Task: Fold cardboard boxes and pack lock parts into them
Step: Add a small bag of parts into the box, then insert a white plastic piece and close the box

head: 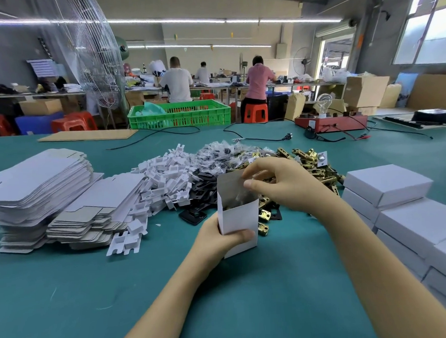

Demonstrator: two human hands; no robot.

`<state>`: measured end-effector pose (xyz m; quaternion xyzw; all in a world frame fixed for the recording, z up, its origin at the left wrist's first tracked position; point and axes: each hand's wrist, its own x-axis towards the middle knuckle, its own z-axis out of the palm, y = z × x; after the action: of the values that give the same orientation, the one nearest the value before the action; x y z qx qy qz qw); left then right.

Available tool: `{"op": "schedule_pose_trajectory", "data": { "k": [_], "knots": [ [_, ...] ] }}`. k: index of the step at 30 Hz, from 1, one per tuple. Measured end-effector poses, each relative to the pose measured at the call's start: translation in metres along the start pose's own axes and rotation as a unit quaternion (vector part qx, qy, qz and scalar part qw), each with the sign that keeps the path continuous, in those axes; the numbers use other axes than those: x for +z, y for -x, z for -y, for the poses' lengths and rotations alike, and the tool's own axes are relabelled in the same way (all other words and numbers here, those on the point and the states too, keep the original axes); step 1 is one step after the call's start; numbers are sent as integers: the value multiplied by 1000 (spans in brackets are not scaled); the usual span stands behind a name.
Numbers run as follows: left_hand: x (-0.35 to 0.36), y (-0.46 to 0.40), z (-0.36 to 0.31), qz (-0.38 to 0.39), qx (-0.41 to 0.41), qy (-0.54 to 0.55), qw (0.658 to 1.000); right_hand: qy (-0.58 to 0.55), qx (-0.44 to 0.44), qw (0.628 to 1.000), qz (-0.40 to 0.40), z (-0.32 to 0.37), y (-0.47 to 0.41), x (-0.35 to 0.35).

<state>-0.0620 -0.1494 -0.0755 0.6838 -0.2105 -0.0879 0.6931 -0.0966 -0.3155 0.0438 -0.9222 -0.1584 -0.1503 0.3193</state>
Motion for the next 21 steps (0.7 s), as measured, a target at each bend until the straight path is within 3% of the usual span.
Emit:
{"op": "schedule_pose_trajectory", "data": {
  "k": [3, 6, 10, 13, 15, 21],
  "knots": [
    [1, -1, 0, -10, -2, -1, 1000, -35, 27, 999, -22, -7, 1, 3],
    [2, 0, -1, -18, 8, -7, 1000, -149, 98, 983, -42, -15, 6, 18],
    [8, 8, -12, -61, 38, -8, 997, -317, 181, 929, -53, -29, 23, 57],
    [11, 16, -18, -97, 22, 51, 994, -432, 235, 867, -83, -31, 30, 72],
    [12, 20, -22, -102, 7, 78, 992, -453, 259, 847, -97, -30, 32, 75],
    [25, 26, -32, -105, -2, 61, 993, -460, 235, 851, -93, -30, 36, 82]
  ]
}}
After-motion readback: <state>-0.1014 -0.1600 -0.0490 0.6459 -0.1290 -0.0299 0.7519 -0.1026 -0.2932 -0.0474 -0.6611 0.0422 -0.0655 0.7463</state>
